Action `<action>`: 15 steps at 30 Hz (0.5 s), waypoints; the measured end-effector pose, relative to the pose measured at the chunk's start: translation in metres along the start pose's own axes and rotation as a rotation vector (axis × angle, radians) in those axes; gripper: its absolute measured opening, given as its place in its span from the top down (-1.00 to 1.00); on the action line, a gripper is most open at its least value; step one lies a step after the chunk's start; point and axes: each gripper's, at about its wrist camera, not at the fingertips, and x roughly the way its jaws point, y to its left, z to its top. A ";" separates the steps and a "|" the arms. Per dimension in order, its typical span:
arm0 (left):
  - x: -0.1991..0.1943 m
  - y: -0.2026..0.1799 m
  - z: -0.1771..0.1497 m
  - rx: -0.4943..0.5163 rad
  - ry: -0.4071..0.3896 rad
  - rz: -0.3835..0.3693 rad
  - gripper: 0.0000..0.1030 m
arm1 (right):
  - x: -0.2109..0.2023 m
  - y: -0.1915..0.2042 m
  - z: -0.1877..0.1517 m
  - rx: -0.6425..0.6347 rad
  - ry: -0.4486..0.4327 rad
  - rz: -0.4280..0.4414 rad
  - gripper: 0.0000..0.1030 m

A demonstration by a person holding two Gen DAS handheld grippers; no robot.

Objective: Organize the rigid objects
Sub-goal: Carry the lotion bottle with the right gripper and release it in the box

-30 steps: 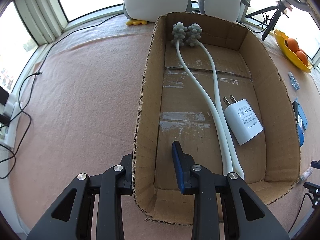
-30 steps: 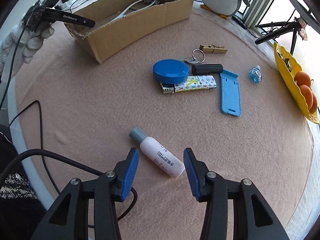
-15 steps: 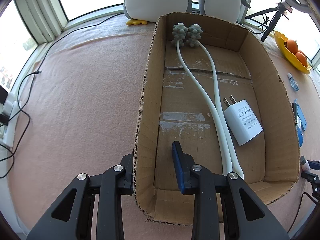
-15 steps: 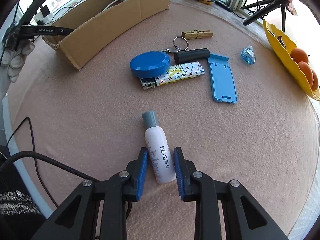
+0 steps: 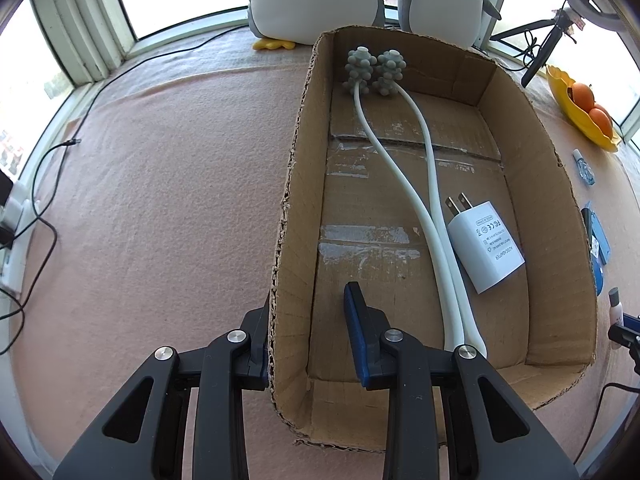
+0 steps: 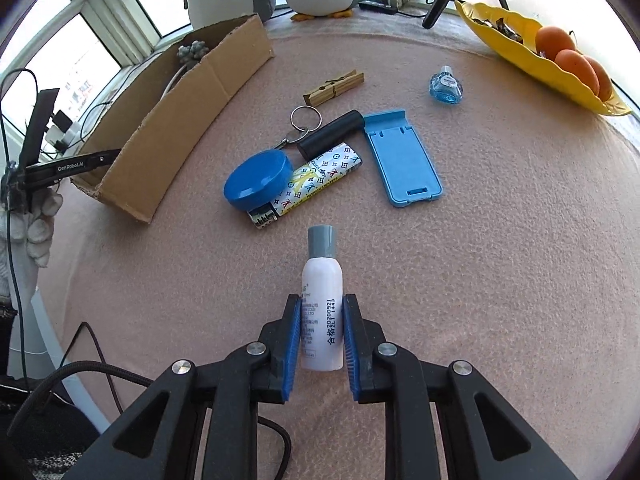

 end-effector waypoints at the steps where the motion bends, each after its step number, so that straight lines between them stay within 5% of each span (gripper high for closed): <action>1: 0.000 0.001 0.000 0.001 0.000 -0.002 0.45 | -0.002 0.002 0.000 0.009 -0.009 -0.003 0.65; 15: 0.001 0.003 0.000 0.003 -0.002 -0.014 0.45 | -0.030 0.045 0.053 0.010 -0.162 0.052 0.65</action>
